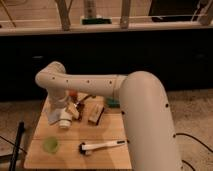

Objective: Place fork in paper cup

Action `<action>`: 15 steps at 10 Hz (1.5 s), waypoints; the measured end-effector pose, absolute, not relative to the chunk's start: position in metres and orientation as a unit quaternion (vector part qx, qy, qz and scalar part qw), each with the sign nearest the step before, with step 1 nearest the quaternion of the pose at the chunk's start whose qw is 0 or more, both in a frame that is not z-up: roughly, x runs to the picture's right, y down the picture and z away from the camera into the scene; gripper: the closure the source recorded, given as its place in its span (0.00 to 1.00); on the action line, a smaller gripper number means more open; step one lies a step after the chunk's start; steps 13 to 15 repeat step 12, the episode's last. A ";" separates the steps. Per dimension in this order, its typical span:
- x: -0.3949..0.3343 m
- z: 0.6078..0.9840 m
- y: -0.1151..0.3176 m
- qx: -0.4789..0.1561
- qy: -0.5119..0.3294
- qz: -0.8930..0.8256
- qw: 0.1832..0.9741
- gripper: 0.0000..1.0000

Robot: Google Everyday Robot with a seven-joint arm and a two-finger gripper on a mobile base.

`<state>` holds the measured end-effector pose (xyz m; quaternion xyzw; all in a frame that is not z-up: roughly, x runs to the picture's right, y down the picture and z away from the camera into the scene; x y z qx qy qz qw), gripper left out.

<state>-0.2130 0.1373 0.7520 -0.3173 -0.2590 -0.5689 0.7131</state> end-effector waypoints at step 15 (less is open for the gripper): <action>-0.216 0.753 0.131 -0.310 -0.269 -0.575 0.708 0.20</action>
